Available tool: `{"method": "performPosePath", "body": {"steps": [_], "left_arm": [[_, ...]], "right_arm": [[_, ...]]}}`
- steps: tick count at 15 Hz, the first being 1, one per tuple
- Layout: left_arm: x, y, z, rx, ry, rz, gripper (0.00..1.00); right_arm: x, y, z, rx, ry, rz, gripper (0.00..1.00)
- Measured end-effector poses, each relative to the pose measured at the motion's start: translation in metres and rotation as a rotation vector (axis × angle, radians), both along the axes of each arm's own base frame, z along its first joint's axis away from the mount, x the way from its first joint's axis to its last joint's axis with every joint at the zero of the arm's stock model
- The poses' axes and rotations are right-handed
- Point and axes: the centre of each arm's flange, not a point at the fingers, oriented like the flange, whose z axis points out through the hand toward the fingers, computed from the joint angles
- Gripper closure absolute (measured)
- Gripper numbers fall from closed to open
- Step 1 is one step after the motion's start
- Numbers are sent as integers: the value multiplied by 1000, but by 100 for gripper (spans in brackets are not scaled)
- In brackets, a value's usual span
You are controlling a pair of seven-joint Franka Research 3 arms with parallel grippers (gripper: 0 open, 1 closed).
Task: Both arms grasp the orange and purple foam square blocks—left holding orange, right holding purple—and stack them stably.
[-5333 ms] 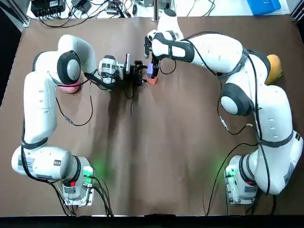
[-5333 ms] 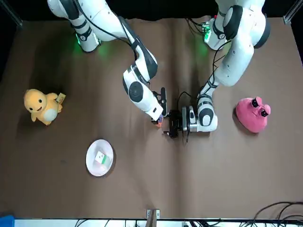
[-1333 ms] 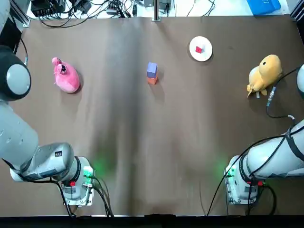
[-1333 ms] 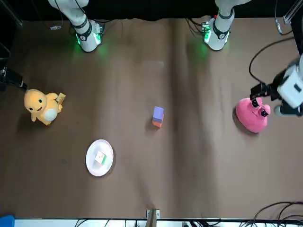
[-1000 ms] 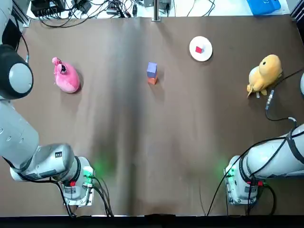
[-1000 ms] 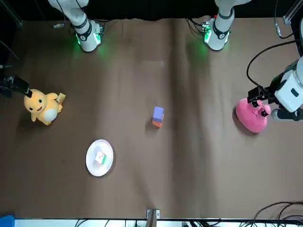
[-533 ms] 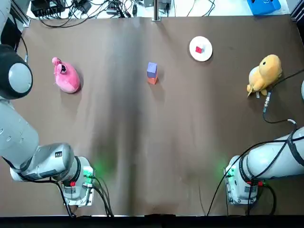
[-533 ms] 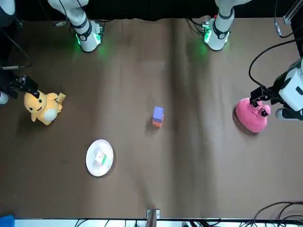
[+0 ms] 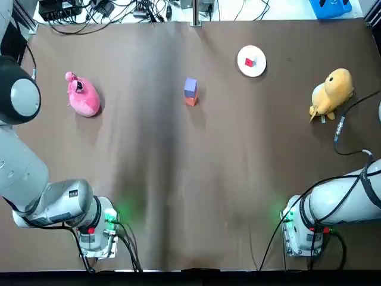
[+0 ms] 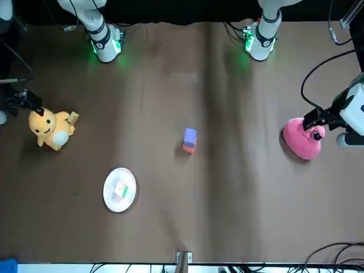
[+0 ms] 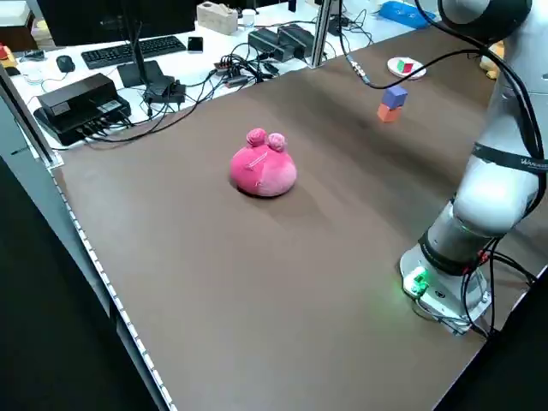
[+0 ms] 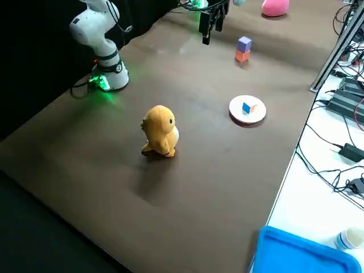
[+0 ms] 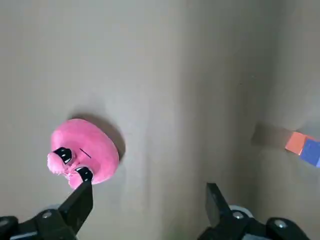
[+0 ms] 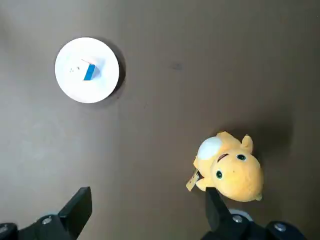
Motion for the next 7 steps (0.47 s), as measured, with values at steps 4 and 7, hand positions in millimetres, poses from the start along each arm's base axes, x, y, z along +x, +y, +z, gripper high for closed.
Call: {"method": "performPosePath", "body": {"steps": [4, 7], "left_arm": [[-2, 1, 7, 73, -23, -7, 0], [-3, -7, 9, 72, -26, -17, 0]], "right_arm": [[0, -4, 1, 7, -4, -6, 0], [0, -4, 1, 10, -8, -6, 0]]}}
